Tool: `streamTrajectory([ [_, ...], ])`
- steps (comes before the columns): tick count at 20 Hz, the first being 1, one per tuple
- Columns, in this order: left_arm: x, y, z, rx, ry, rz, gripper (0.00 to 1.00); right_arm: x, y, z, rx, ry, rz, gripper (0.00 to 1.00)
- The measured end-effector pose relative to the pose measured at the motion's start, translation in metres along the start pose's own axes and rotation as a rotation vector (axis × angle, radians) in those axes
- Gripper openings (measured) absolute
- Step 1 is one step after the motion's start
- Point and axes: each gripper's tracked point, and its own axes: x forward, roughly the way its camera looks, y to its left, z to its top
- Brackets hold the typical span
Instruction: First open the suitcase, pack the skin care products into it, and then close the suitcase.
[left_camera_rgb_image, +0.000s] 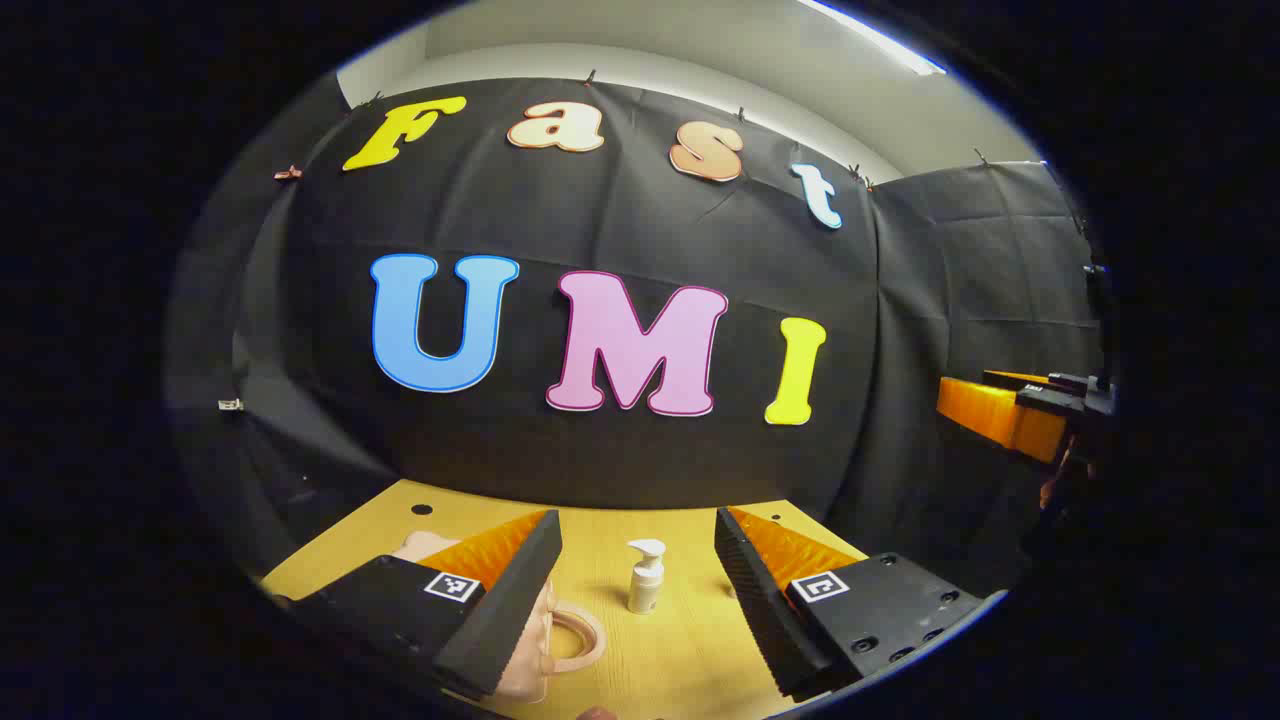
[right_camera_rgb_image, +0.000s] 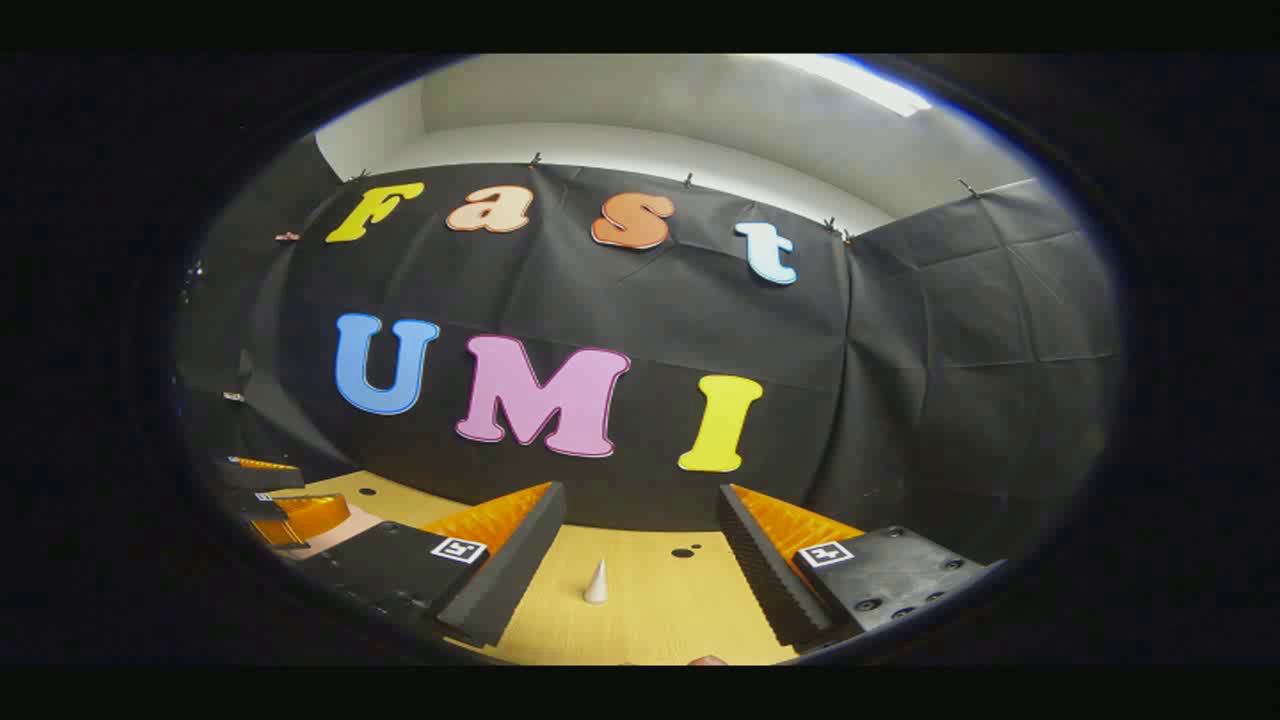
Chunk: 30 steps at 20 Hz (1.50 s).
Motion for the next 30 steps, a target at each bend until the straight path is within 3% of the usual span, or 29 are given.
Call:
streamTrajectory([
  [4,0.003,0.003,-0.013,-0.024,0.034,0.011,0.97,0.004,-0.001,-0.001,-0.009,0.001,0.004,0.95],
  [18,0.013,-0.005,-0.027,0.042,0.040,-0.014,0.97,0.007,0.004,-0.021,0.001,0.034,0.005,0.95],
  [23,0.033,-0.009,-0.073,-0.018,0.163,-0.024,0.97,0.009,-0.003,-0.023,-0.012,0.031,0.007,0.96],
  [30,0.077,-0.003,-0.165,-0.030,0.420,0.041,0.96,0.029,-0.028,-0.055,-0.001,0.080,0.049,0.96],
])
